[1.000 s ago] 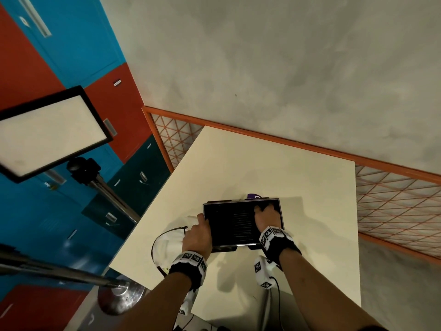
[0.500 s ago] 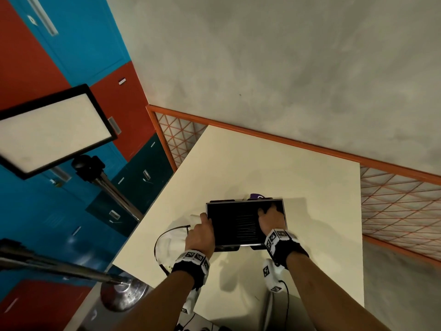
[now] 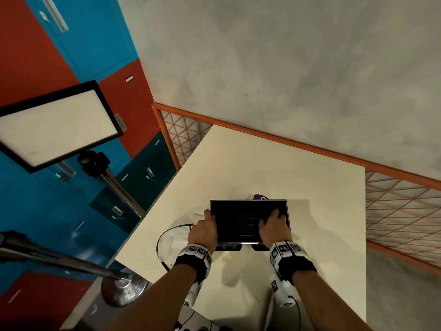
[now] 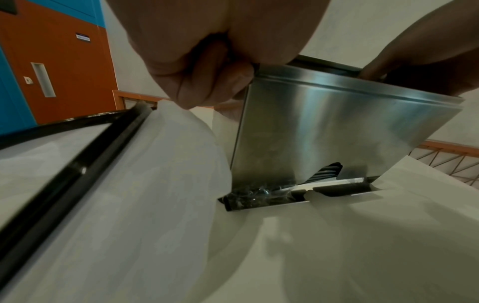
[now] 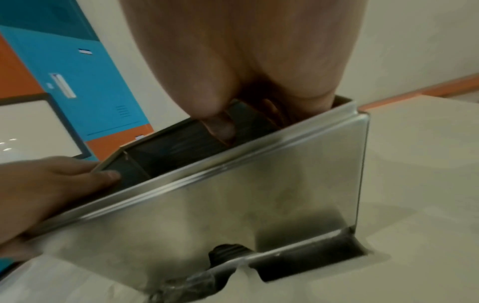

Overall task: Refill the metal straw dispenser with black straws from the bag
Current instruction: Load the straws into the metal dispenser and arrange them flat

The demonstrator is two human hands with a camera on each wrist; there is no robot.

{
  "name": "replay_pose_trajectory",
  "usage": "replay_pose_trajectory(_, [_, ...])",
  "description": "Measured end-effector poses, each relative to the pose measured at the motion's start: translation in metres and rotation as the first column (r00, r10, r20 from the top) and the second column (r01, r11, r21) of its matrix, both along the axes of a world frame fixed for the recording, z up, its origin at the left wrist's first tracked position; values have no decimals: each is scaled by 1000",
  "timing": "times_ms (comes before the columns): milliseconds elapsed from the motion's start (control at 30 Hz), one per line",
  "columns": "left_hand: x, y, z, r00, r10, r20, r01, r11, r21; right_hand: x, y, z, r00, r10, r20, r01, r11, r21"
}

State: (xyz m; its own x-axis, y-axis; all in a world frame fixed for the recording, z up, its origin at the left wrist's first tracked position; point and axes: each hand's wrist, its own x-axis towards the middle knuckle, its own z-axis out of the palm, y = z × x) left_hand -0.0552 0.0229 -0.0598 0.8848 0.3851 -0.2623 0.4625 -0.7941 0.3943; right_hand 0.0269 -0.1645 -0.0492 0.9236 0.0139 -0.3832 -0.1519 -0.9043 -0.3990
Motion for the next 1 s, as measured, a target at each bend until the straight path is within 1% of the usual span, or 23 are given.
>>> replay_pose_trajectory(67, [3,1,3,1000,7,-3,-7,1000,-6,-6,3,3,982,147,118,-137,986,-90])
replay_pose_trajectory(100, [4,1,2,1000,8,-5,-8,1000,-9,-8,7,3,948,256,187,-234,963,-132])
replay_pose_trajectory(133, [5,2,1,1000,9,-7,-9,1000,-9,-9,13,3,897,373,236,-346,926,-149])
replay_pose_trajectory(200, [7,4,-2,1000,4,-15,-4,1000,9,-7,26,1,778,574,255,-560,818,-130])
replay_pose_trajectory(233, [7,4,-4,1000,-2,-21,3,1000,22,-3,32,-2,729,642,238,-631,765,-128])
replay_pose_trajectory(267, [8,5,-4,1000,-7,-27,8,1000,30,3,37,-4,701,680,213,-668,731,-136])
replay_pose_trajectory(300, [8,5,-5,999,-11,-29,12,999,32,8,40,-6,697,694,182,-677,720,-152])
replay_pose_trajectory(400, [8,6,-3,1000,-11,-23,12,1000,29,17,44,-12,725,682,94,-656,725,-209])
replay_pose_trajectory(567, [11,4,-2,1000,4,-29,-3,999,35,9,47,-15,722,690,38,-657,702,-275])
replay_pose_trajectory(667, [10,5,-4,999,0,-33,2,999,44,-1,44,-18,710,700,71,-651,692,-311])
replay_pose_trajectory(800, [10,4,-4,1000,7,-21,-6,1000,28,-7,39,-21,710,692,125,-633,707,-316])
replay_pose_trajectory(900, [10,4,-5,1000,9,-6,-9,1000,20,1,39,-23,739,659,140,-598,738,-313])
replay_pose_trajectory(1000, [6,4,-7,1000,0,-4,0,1000,13,12,42,-24,775,623,108,-570,762,-307])
